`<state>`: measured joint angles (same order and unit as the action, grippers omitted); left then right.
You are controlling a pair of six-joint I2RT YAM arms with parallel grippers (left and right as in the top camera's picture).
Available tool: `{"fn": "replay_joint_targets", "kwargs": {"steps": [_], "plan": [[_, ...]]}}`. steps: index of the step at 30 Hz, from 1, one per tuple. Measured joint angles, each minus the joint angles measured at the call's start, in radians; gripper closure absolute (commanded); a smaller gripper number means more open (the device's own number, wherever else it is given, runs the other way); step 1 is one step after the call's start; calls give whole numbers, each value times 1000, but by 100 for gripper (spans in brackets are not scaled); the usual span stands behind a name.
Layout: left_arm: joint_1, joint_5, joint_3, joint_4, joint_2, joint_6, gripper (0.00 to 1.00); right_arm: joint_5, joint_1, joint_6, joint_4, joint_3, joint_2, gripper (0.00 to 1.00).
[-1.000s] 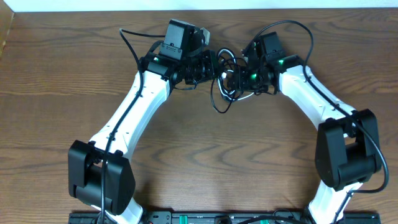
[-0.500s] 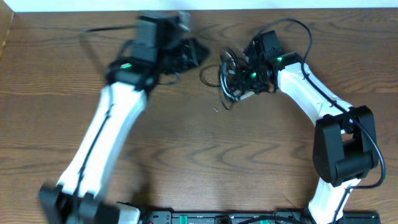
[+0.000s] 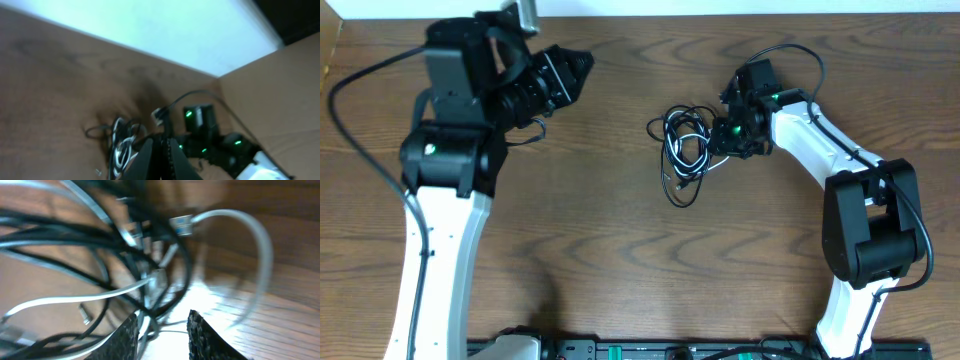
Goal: Untangle cables
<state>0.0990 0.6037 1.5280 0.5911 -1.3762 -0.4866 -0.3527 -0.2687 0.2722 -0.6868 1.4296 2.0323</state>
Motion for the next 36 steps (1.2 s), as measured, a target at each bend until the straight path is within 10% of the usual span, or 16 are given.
{"fn": "replay_joint_targets", "kwargs": {"steps": [20,25,31,36], "plan": [[91,-8,-2,113,-380,90,92,-314,-55,-244,130,28,-66,52],[91,-48,-2,115,-399,68,91,-238,-130,-248,159,29,-42,62],[90,-82,-2,116,-399,64,91,-153,-174,-217,176,29,2,99],[87,-87,-2,120,-399,62,85,-133,-163,-177,183,29,5,99]]}}
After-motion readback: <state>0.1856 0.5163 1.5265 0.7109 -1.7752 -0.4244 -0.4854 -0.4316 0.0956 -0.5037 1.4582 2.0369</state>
